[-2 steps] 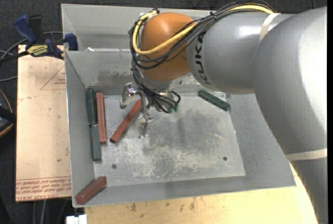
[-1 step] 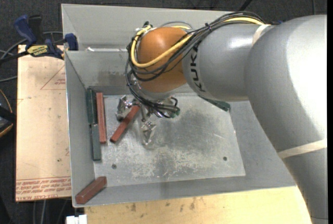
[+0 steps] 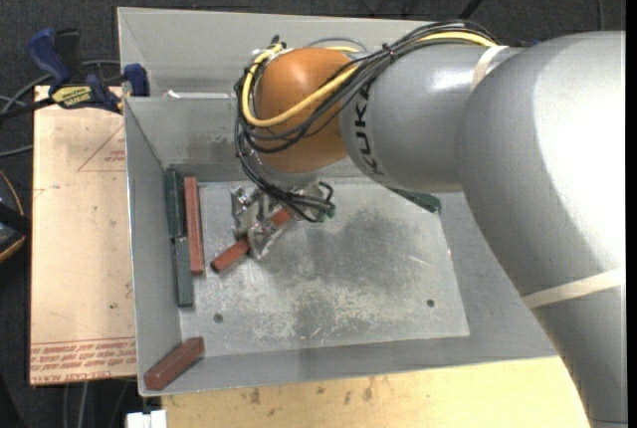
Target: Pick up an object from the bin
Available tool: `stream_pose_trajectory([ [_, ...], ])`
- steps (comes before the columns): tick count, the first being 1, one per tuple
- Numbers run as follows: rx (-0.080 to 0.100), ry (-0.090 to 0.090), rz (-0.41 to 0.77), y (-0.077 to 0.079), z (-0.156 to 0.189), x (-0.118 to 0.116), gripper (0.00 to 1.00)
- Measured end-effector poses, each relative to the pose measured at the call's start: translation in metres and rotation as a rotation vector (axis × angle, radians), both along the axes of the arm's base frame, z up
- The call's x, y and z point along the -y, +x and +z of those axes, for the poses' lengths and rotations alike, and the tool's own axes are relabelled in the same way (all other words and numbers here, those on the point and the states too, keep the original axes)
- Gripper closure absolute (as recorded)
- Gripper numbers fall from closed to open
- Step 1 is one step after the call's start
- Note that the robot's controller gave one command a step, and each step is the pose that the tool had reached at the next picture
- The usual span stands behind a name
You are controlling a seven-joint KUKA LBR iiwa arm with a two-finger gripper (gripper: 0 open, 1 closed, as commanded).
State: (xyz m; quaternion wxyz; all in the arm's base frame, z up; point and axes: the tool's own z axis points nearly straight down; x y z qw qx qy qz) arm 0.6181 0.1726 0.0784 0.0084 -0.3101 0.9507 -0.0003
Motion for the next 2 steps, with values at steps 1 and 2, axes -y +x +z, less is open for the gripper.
stream_pose_trajectory([
  [1, 0.000, 0.000, 0.000, 0.0000, 0.0000, 0.0001, 1.00],
  [2, -0.002, 0.000, -0.001, -0.0003, 0.0017, 0.0001, 1.00],
])
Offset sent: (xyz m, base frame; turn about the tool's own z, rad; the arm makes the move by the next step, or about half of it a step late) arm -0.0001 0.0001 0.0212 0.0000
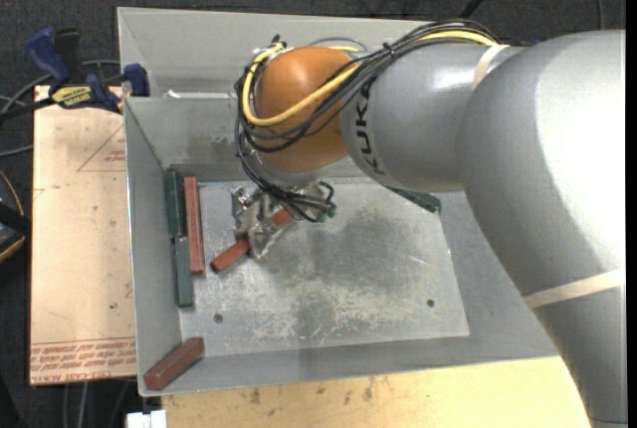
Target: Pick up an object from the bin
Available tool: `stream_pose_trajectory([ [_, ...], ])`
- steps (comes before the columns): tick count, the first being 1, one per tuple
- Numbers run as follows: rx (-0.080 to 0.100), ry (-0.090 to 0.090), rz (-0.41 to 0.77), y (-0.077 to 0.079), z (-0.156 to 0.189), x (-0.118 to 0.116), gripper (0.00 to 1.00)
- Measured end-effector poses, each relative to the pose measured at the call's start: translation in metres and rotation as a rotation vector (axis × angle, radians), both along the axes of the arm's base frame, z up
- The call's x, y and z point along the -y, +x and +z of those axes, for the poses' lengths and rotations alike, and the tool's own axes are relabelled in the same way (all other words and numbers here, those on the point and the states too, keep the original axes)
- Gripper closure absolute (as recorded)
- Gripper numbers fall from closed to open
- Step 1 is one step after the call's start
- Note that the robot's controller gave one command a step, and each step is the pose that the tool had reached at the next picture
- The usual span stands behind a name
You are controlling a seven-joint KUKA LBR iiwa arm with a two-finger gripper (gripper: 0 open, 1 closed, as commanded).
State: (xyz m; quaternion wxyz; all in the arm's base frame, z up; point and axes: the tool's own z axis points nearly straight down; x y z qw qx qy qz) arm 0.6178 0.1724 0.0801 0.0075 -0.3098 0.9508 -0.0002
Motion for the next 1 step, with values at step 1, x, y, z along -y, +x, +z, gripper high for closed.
stream_pose_trajectory([
  [1, -0.010, -0.002, 0.000, -0.0022, 0.0071, 0.0000, 1.00],
])
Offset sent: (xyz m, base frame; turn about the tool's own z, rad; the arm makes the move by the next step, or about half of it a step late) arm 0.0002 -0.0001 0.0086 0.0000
